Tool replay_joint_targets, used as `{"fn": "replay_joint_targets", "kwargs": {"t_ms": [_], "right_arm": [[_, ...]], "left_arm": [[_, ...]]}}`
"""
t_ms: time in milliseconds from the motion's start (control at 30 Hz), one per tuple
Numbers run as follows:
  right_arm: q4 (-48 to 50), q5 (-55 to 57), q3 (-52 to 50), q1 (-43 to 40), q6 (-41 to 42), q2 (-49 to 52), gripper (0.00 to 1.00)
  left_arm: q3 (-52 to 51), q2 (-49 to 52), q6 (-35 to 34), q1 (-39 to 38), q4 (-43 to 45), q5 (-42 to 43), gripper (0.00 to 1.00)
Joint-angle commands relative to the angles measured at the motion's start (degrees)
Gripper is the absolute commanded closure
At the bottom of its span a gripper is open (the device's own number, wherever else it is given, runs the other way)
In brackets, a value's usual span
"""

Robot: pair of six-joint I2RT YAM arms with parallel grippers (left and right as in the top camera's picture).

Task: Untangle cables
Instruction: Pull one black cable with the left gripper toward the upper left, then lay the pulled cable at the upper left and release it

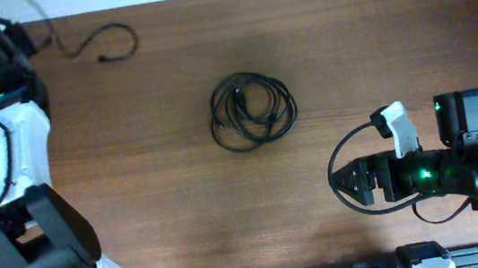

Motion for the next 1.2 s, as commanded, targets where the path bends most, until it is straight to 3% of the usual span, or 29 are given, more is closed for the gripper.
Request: {"fn": "replay_joint_targets", "kwargs": {"t_ms": [0,33,133,200,300,500,733,867,900,933,1000,1133,1167], "right_arm": [[0.02,1.33,0.70,-0.09,-0.76,-0.13,0.01],[0.02,1.31,0.70,-0.09,-0.76,-0.13,0.01],[0.00,1.33,0.70,-0.09,-0.79,-0.13,0.01],[0.00,1.31,0.70,-0.09,-0.76,-0.13,0.01],[-0.02,1.31,0.70,-0.09,-0.76,-0.13,0.01],[-0.33,1.36,0.00,-0.09,-0.79,-0.13,0.01],[-0.39,1.36,-0.59,-0.09,-0.79,-0.13,0.01],[-0.81,1.33,-0.59,-0.09,-0.76,-0.13,0.01],[-0.94,1.33,-0.59,-0.09,-0.74,-0.13,0.01],[-1.05,1.31,-0.59,-0.09,-0.74,-0.13,0.01],[-1.03,1.31,-0.59,-0.09,-0.72,-0.13,0.01],[-1.03,1.33,-0.59,-0.09,-0.55,-0.13,0.01],[-1.03,1.31,-0.59,-0.09,-0.55,-0.13,0.01]], "left_arm": [[1.31,2.64,0.79,2.91,-3.41,-0.57,0.28],[1.31,2.89,0.79,3.41,-5.03,-0.55,0.01],[1.31,2.89,0.79,3.50,-7.30,-0.26,0.01],[1.31,2.89,0.79,3.39,-11.91,5.66,0.09],[1.31,3.17,0.28,3.39,-17.22,12.81,0.01],[1.31,7.28,-9.66,3.39,-24.87,12.85,0.01],[1.31,11.52,-17.51,3.39,-24.79,12.63,0.01],[1.31,13.84,-18.14,3.39,-17.18,12.83,0.01],[1.31,14.58,-18.16,3.39,-15.69,12.83,0.11],[1.31,15.10,-18.16,3.39,-14.71,12.81,0.14],[1.31,16.52,-18.12,3.43,-12.68,12.81,0.35],[1.57,16.44,-18.12,3.50,-8.50,12.83,0.94],[2.03,16.13,-18.14,3.50,-8.17,12.83,1.00]]}}
